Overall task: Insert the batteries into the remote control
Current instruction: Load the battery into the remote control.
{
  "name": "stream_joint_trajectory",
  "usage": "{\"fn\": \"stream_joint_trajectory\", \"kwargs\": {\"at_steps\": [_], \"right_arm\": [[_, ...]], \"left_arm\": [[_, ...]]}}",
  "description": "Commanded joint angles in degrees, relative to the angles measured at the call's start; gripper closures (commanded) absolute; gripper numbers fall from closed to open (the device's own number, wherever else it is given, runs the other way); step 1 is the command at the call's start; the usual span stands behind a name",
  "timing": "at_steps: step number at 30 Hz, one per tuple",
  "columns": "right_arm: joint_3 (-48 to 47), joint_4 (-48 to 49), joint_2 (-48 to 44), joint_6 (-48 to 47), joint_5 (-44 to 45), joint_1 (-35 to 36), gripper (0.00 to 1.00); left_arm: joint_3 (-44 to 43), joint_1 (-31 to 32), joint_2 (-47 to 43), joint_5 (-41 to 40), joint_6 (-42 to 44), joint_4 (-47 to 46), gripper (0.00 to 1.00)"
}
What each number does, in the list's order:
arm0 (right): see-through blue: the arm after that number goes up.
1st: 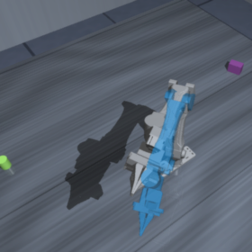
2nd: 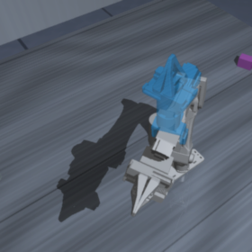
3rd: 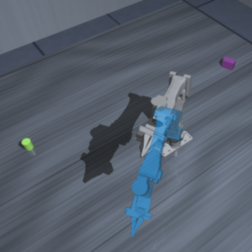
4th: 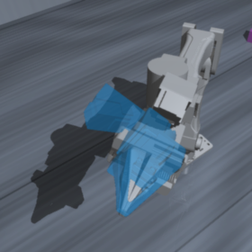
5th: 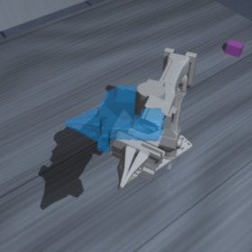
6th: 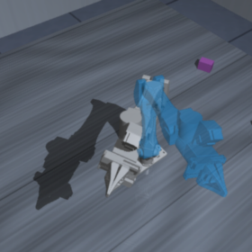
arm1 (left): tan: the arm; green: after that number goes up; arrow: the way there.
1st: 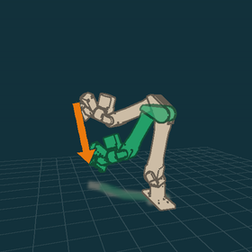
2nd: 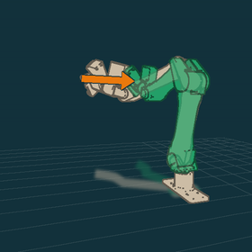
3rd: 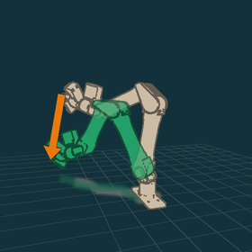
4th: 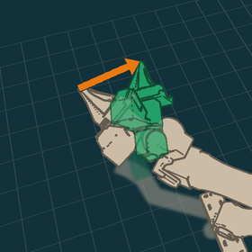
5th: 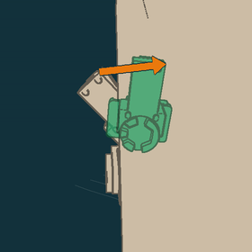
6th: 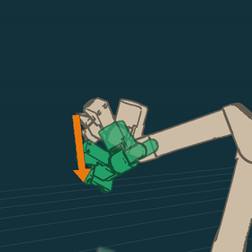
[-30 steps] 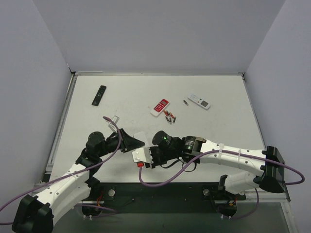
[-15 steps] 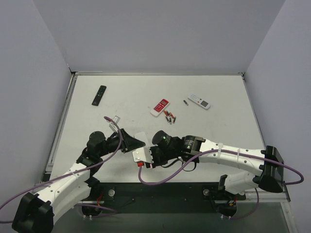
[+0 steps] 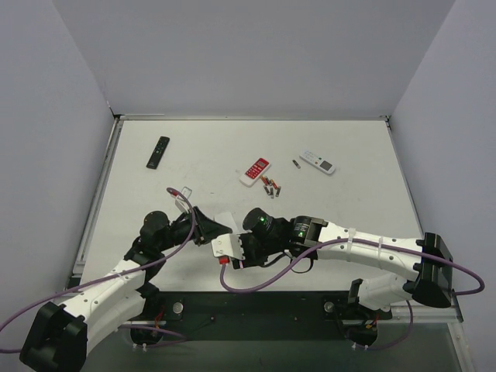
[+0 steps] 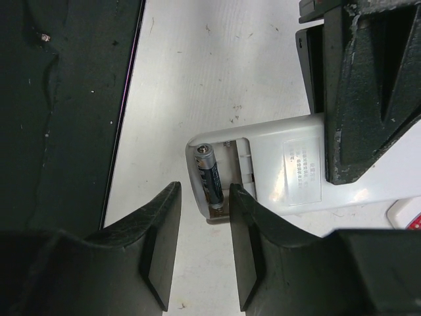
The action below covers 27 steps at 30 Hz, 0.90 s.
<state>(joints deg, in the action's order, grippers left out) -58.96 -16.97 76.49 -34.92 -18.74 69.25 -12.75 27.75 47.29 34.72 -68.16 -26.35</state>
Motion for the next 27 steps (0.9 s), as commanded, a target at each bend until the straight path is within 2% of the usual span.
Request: {"fn": "stream_joint_trajectory", "kwargs": {"at_steps": [1, 17, 21, 27], "right_arm": [[-0.2, 0.9, -1.9, 1.1, -1.9, -0.6, 0.68], [0.6, 3.8, -7.4, 4.8, -4.3, -1.3, 0.53], [1.7, 7.7, -9.6, 10.7, -2.0, -1.6, 0.52], [3.8, 14.8, -10.3, 28.6, 8.1, -1.6, 0.49]], "left_arm": [[-0.2, -0.1, 0.0, -0.4, -0.7, -4.7, 1.0], [1.9, -0.2, 0.0, -4.4, -1.0, -5.9, 1.0], [2.6, -0.2, -1.1, -6.9, -1.4, -6.0, 1.0], [3.4, -0.3, -5.2, -11.5, -1.7, -3.5, 1.0]]}}
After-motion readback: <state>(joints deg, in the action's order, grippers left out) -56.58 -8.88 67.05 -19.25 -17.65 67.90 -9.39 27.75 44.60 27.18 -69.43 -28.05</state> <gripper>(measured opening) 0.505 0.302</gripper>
